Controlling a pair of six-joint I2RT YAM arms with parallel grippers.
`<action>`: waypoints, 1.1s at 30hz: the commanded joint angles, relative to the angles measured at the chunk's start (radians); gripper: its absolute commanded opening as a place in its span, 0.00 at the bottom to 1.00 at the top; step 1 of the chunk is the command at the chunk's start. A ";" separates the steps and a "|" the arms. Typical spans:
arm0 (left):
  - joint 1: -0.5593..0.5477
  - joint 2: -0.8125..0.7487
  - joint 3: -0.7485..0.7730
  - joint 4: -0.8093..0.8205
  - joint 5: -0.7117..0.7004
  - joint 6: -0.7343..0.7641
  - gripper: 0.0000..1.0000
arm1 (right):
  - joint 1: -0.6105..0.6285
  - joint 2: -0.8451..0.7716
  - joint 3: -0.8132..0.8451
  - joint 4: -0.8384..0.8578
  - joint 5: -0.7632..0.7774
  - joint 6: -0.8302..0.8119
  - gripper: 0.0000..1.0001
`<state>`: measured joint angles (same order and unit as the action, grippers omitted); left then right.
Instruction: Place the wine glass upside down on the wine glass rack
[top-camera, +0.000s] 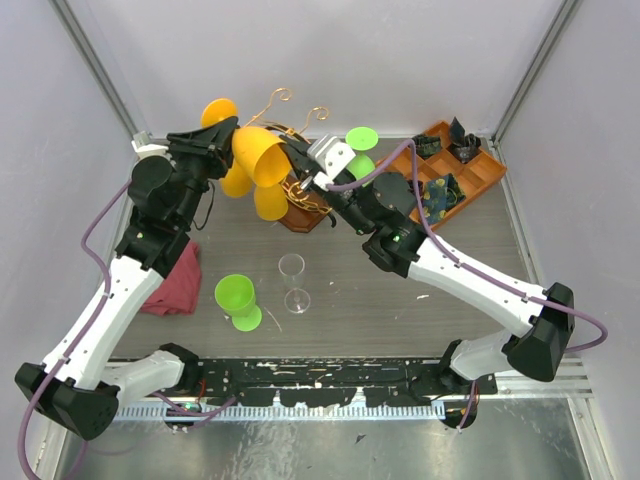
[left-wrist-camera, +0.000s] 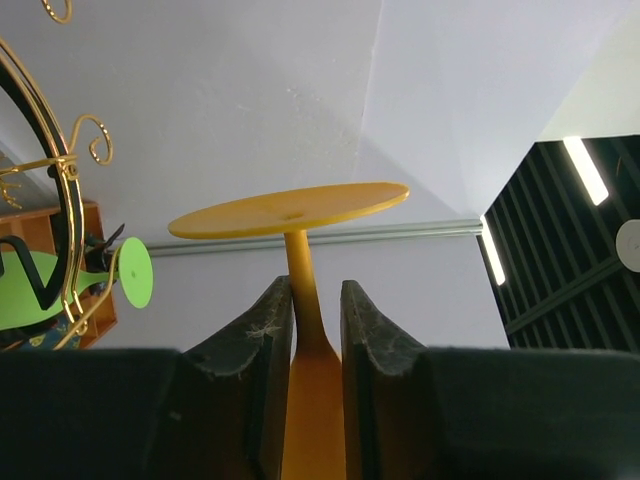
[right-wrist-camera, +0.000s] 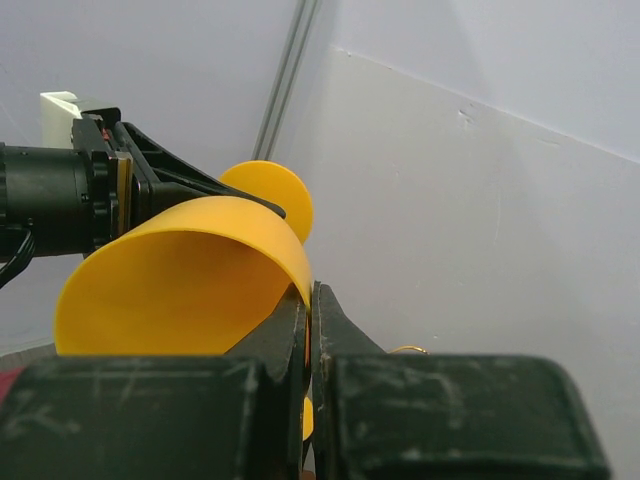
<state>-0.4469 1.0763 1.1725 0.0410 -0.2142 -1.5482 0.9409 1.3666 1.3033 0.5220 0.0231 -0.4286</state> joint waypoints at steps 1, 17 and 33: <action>-0.007 0.016 -0.016 0.031 0.053 0.007 0.25 | 0.026 -0.034 0.013 0.045 -0.075 0.050 0.01; 0.130 0.125 0.252 0.074 0.327 0.575 0.05 | 0.030 -0.083 0.005 -0.204 0.050 -0.030 0.69; 0.186 -0.075 -0.278 0.464 0.426 1.309 0.05 | 0.030 -0.204 -0.063 -0.347 0.362 -0.153 0.85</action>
<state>-0.2642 1.0527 1.0832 0.2310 0.2504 -0.4641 0.9691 1.1812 1.2591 0.1646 0.3038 -0.5358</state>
